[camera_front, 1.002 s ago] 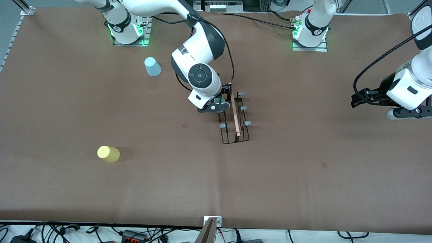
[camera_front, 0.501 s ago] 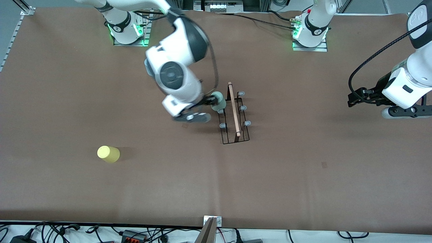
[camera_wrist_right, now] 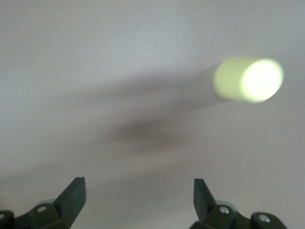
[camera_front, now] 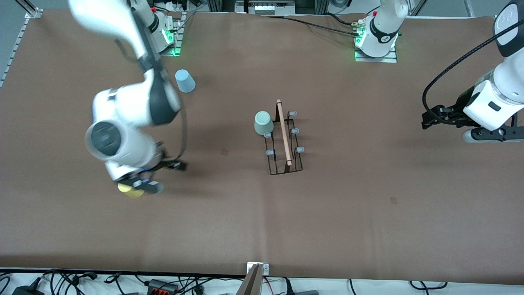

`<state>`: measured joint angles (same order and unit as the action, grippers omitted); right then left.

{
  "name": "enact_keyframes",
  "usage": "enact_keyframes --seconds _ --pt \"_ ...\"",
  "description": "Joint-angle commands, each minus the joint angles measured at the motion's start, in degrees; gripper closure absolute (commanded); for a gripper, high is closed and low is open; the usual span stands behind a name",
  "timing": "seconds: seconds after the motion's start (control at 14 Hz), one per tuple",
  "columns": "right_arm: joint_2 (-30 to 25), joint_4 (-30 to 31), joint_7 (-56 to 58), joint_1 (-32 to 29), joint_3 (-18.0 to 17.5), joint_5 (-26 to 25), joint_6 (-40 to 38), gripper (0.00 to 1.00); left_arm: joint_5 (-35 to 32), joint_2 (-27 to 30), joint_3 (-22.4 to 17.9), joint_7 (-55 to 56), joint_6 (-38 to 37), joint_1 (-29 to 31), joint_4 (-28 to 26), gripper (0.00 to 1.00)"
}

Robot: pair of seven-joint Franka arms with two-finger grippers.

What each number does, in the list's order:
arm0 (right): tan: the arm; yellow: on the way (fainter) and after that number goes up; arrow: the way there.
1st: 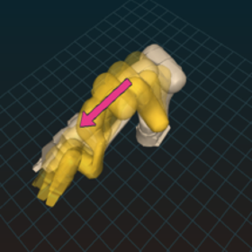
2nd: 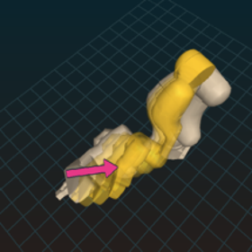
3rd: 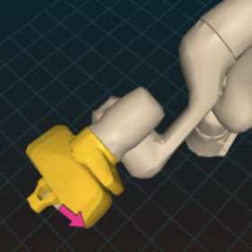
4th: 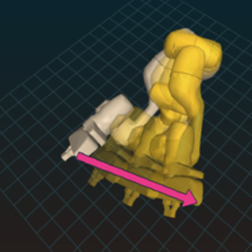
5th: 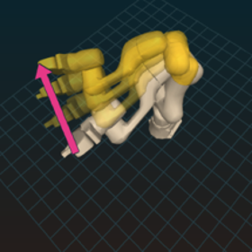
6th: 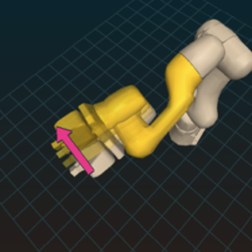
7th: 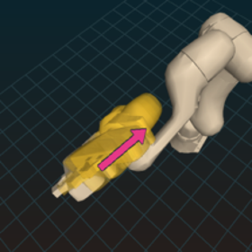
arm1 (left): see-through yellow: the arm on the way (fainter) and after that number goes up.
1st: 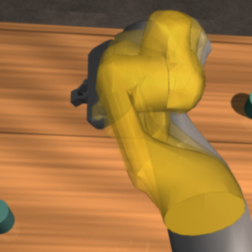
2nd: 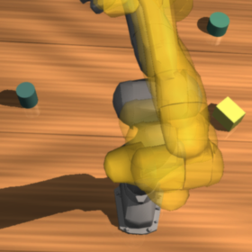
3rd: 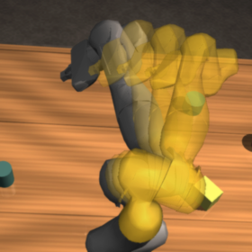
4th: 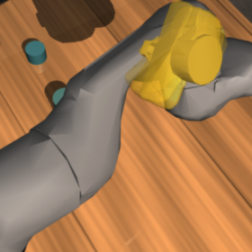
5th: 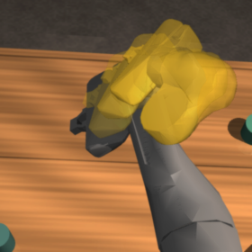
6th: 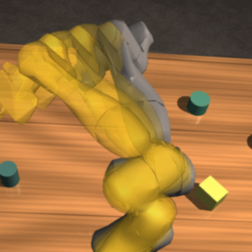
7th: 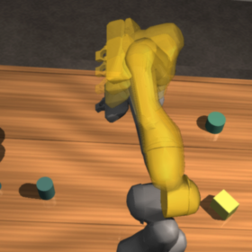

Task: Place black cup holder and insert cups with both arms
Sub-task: 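Move the right gripper to the yellow cup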

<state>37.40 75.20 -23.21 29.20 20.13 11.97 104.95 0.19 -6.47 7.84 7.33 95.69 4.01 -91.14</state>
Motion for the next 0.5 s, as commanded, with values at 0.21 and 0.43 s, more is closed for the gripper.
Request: enact_keyframes --seconds 0.21,0.43 --pt "4.78 -0.23 10.53 -7.13 -0.62 -2.04 5.17 0.0 -0.98 1.46 0.07 -1.18 -0.33 -0.05 -1.23 0.0" --pt "6.8 -0.14 18.78 -9.85 -0.71 -1.34 9.65 0.0 -0.98 1.46 0.07 -1.27 -0.59 -0.14 -1.14 0.0"
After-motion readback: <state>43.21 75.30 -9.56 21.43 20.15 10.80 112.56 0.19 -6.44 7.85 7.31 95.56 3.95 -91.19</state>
